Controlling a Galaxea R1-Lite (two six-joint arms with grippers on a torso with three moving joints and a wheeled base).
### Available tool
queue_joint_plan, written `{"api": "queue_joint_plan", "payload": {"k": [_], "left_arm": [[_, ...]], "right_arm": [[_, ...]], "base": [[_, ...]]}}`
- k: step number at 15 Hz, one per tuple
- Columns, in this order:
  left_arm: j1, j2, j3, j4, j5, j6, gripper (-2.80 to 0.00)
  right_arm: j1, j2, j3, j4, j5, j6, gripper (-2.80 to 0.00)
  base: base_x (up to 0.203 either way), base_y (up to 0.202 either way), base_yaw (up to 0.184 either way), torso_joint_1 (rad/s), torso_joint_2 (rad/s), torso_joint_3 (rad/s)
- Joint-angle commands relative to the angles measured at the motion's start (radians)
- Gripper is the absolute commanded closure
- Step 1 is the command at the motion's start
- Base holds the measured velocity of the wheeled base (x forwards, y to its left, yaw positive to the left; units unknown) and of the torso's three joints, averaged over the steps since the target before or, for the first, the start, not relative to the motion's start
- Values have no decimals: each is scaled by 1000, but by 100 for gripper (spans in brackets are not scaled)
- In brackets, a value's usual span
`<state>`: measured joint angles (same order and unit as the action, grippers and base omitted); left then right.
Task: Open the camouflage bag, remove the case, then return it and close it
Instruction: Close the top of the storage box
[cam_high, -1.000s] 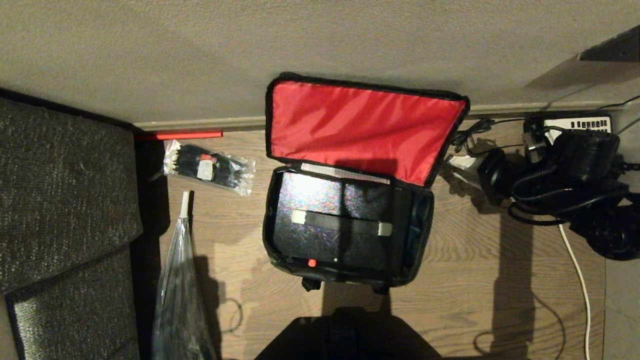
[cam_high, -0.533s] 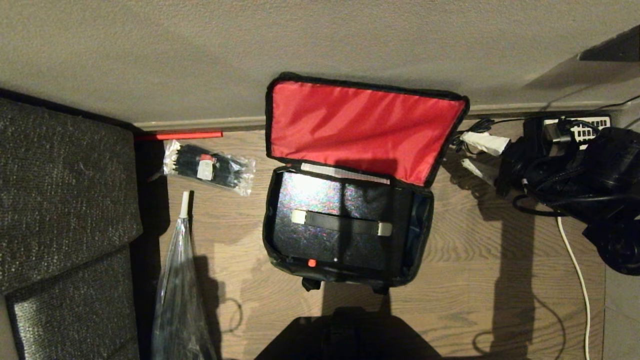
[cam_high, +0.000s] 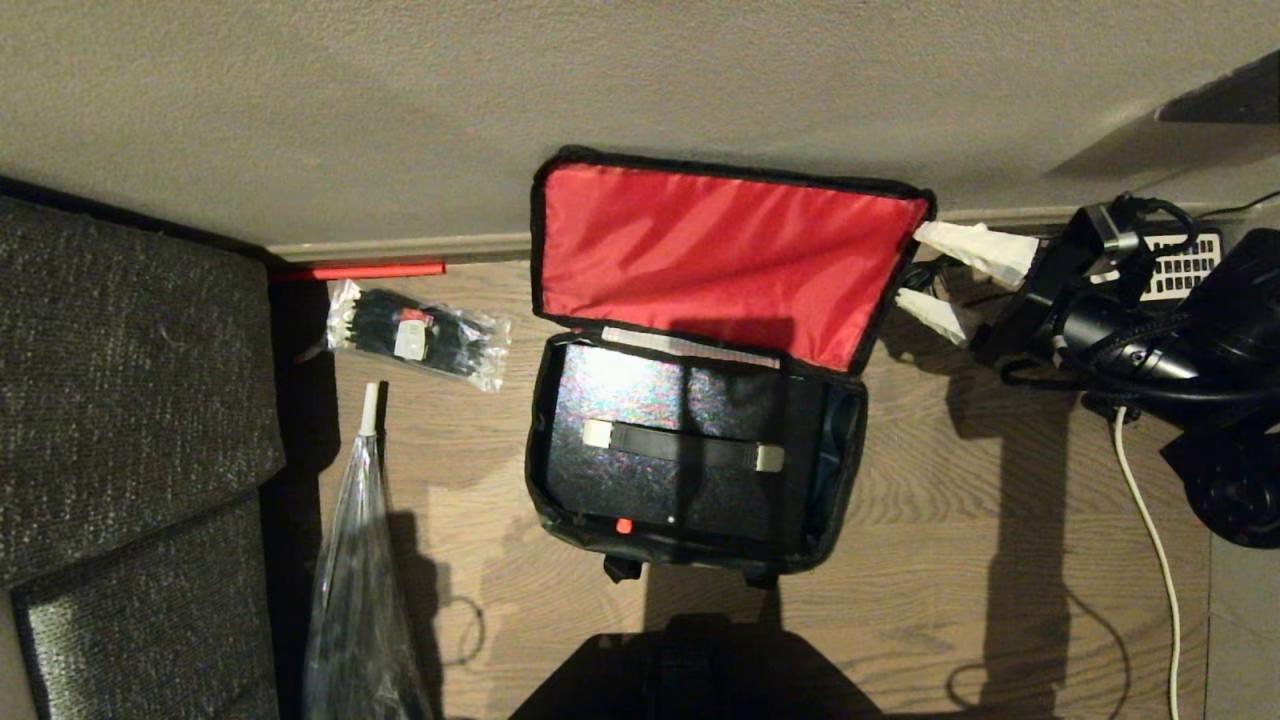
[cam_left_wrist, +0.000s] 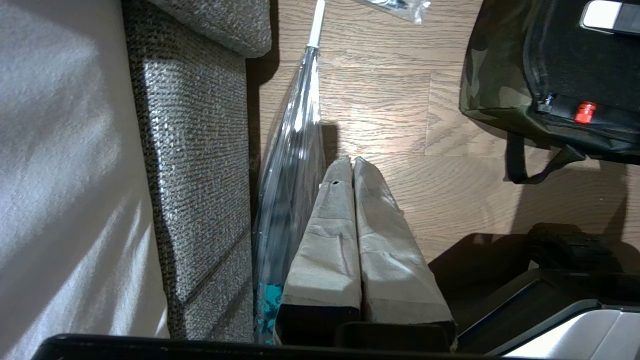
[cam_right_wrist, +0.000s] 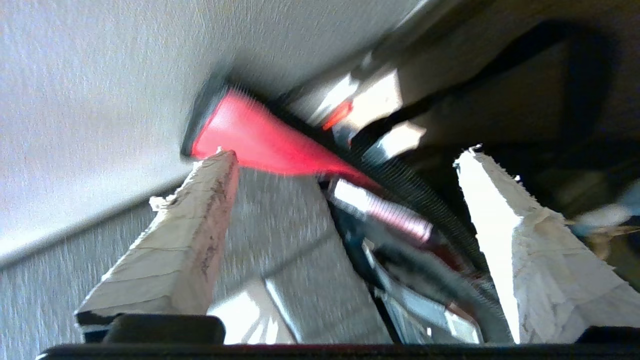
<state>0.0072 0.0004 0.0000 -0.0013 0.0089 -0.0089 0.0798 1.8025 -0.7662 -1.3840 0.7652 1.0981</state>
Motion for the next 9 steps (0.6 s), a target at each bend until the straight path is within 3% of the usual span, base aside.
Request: {"api": "queue_joint_plan", "payload": {"k": [1, 9], "left_arm": [[0, 0, 2, 0, 0, 0, 0], [0, 0, 2, 0, 0, 0, 0]], "right_arm": [[-1, 20, -18, 1, 9, -36, -280], [-107, 67, -65, 81, -31, -22, -280]], "base": [[0, 0, 0, 0, 0, 0], [0, 0, 0, 0, 0, 0]]}}
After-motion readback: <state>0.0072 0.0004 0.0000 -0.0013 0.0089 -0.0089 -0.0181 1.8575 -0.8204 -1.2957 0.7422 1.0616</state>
